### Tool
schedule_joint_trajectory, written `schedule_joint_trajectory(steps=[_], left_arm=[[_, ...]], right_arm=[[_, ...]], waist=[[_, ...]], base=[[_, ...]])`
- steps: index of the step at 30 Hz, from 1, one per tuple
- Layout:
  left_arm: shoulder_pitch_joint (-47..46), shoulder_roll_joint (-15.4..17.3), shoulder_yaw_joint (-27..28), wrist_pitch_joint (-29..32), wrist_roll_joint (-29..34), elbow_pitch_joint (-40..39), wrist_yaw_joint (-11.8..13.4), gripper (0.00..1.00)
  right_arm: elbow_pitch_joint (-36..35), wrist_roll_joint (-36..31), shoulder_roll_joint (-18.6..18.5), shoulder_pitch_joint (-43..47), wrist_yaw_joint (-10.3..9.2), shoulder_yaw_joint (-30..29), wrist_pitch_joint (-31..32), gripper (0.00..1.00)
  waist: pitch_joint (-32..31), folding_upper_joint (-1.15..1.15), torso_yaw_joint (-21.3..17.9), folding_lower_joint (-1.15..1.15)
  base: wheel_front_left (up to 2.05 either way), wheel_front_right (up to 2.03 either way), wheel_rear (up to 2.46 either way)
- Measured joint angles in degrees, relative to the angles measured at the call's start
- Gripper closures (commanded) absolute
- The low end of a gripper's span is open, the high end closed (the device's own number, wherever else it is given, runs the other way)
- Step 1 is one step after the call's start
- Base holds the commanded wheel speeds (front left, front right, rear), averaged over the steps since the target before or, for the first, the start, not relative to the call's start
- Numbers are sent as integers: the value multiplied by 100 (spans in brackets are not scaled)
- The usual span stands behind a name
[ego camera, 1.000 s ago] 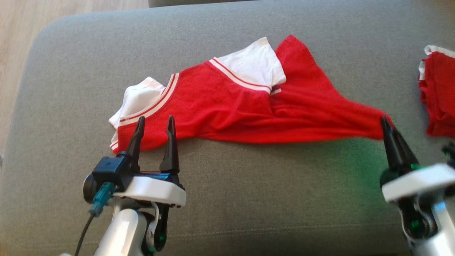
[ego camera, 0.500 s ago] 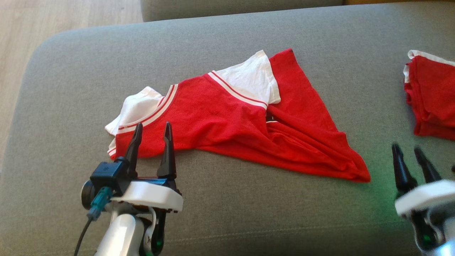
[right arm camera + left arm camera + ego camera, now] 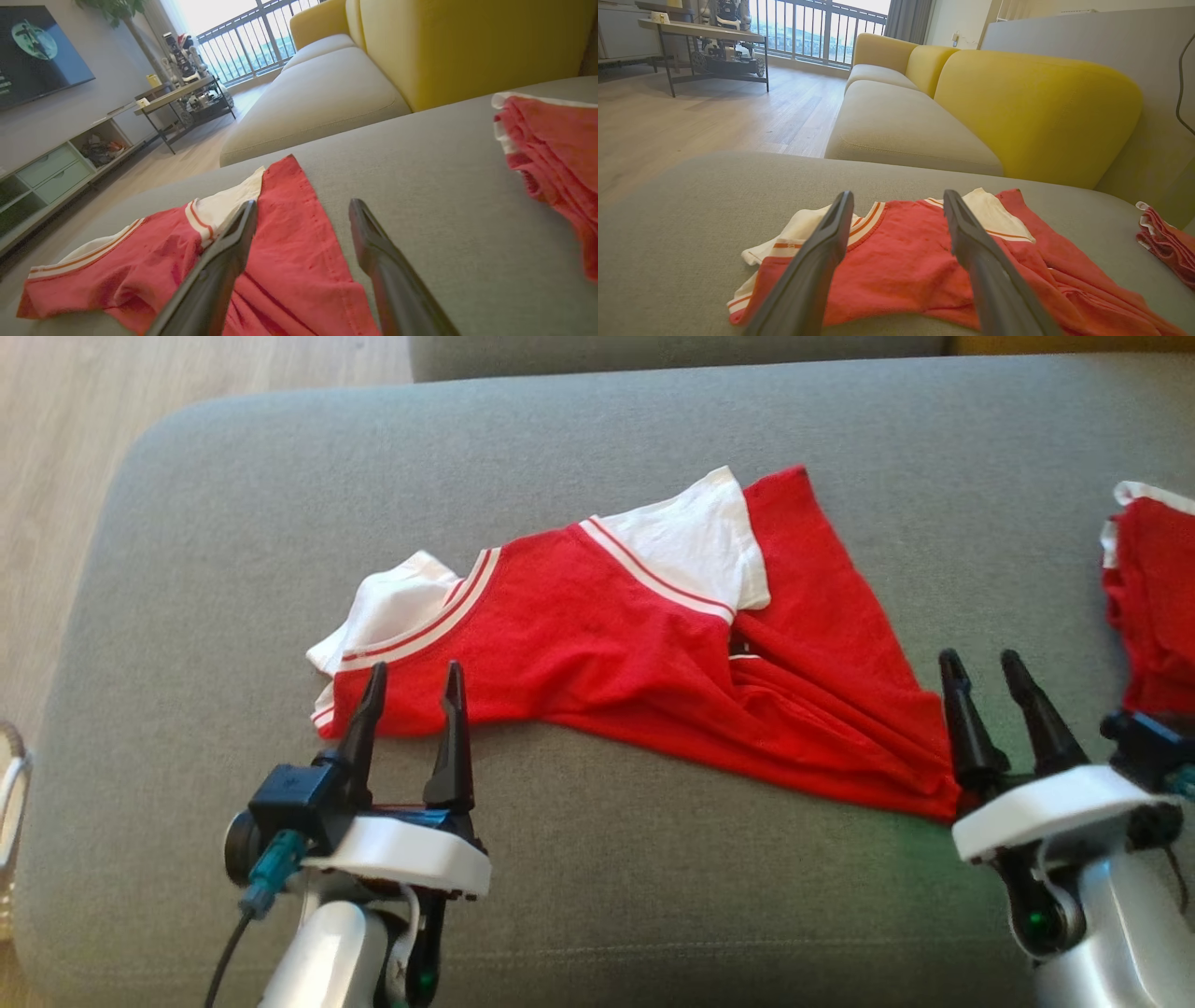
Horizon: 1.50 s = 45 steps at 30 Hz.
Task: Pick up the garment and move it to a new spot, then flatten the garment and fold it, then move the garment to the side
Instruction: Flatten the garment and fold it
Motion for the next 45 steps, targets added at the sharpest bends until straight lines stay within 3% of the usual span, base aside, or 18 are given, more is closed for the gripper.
schedule_joint_trajectory(steps=[8, 18, 31, 45], left_arm=[[-82, -1, -249, -1, -52, -65, 70, 0], [-394, -2, -840, -1, -268, -254, 292, 0], [-659, -9, -1412, -1, -556, -520, 575, 0], [-706, -11, -1548, -1, -613, -532, 684, 0]], right_arm=[[307, 111, -192, -1044, 0, 635, 498, 0], [1773, -119, -1132, -2862, 0, 978, 1002, 0], [3424, -442, -2059, -4470, 0, 2173, 1148, 0], [4285, -281, -2215, -5142, 1, 2943, 1263, 0]], waist=[[302, 0, 366, 1], [862, 0, 1170, 1], [1608, 0, 2159, 1], [1804, 0, 2358, 1]], base=[[0, 0, 0], [0, 0, 0], [0, 0, 0], [0, 0, 0]])
